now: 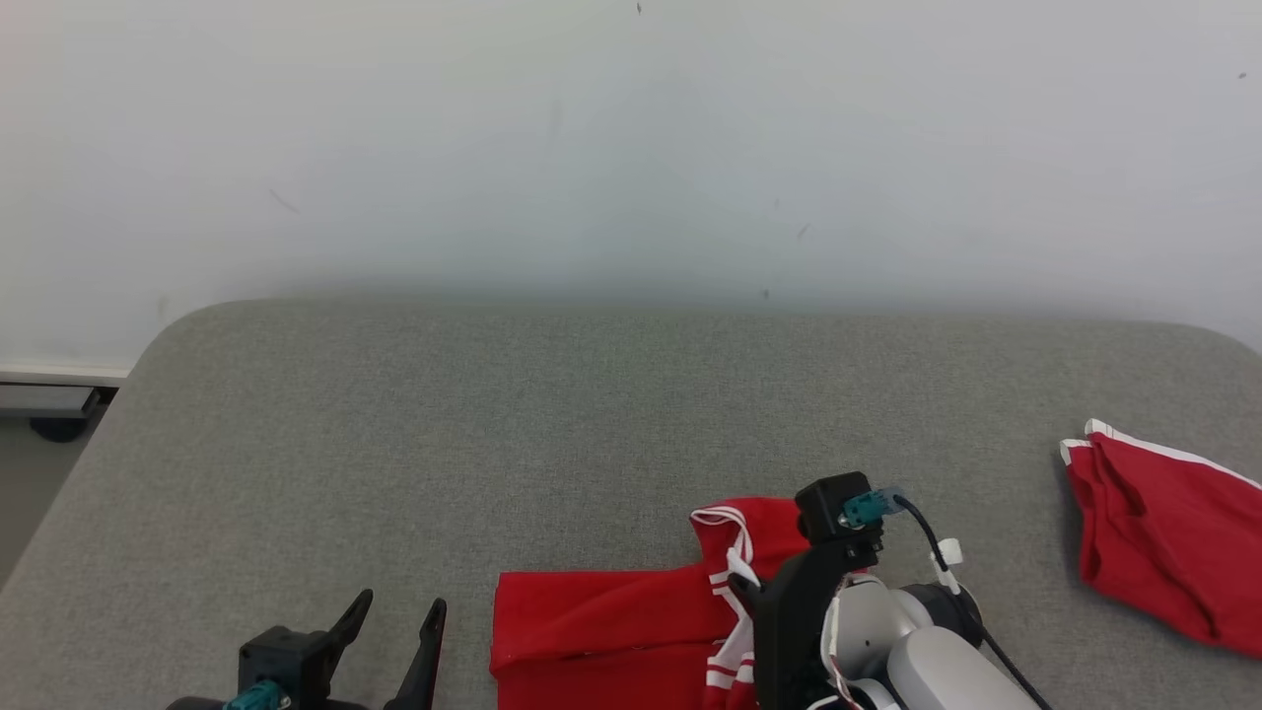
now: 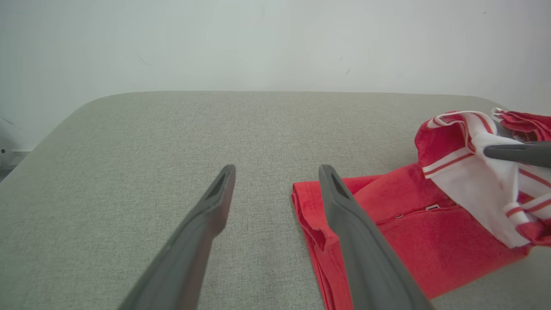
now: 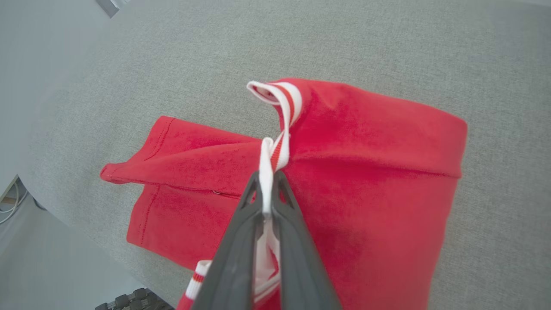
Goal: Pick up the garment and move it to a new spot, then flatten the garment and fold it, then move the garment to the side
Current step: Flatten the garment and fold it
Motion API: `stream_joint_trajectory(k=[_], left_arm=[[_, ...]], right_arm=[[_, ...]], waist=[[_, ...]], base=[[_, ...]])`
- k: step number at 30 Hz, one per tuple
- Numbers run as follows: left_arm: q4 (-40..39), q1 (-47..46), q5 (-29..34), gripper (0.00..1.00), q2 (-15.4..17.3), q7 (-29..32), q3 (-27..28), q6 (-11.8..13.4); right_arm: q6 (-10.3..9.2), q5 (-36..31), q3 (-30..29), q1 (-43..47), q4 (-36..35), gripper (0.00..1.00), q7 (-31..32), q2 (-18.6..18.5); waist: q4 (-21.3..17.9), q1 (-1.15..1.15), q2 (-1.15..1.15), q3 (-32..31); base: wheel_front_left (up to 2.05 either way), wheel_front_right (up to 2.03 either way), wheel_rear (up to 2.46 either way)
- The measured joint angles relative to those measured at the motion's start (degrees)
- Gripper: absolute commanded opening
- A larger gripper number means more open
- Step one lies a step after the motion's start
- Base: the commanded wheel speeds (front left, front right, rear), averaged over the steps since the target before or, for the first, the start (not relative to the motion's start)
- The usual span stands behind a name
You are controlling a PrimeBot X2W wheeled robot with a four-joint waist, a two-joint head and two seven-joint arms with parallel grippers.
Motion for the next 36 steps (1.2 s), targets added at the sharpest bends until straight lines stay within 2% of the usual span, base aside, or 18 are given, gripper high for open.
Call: stream_joint_trajectory(k=[4, 14, 18, 22, 36], left_arm=[[0.08, -0.24, 0.0, 1.0, -0.25, 0.05, -0.62, -0.43], [0.6, -1.88, 0.01, 1.0, -0.57, 0.1, -0.86, -0.89], [1.12, -2.53, 0.02, 1.0, -0.89, 0.11, -1.12, -0.97], [1.6, -2.56, 0.03, 1.0, -1.08, 0.33, -1.34, -1.38], [2.16, -3.92, 0.09, 1.0, -1.56, 0.35, -2.43, -1.94]], right_arm=[[0.0, -0.16, 2.34, -2.1, 1.24, 0.0, 1.72, 1.98], [-0.02, 0.43, 6.22, -5.99, 4.64, 0.0, 2.63, 1.69], [-0.02, 6.64, 12.47, -7.24, 2.46, 0.0, 0.55, 1.31], [-0.01, 9.34, 16.7, -8.5, 2.02, 0.0, -1.16, 1.32], [-0.02, 16.46, 20.01, -11.66, 7.81, 0.0, -8.83, 1.23]], waist=[[1.08, 0.0, 0.0, 0.42], [2.89, 0.0, 0.01, 1.53], [3.42, 0.0, 0.01, 1.67], [4.0, 0.0, 0.0, 1.74], [5.7, 0.0, 0.01, 1.89]], base=[[0.0, 0.0, 0.0], [0.0, 0.0, 0.0], [0.0, 0.0, 0.0], [0.0, 0.0, 0.0], [0.0, 0.0, 0.0]])
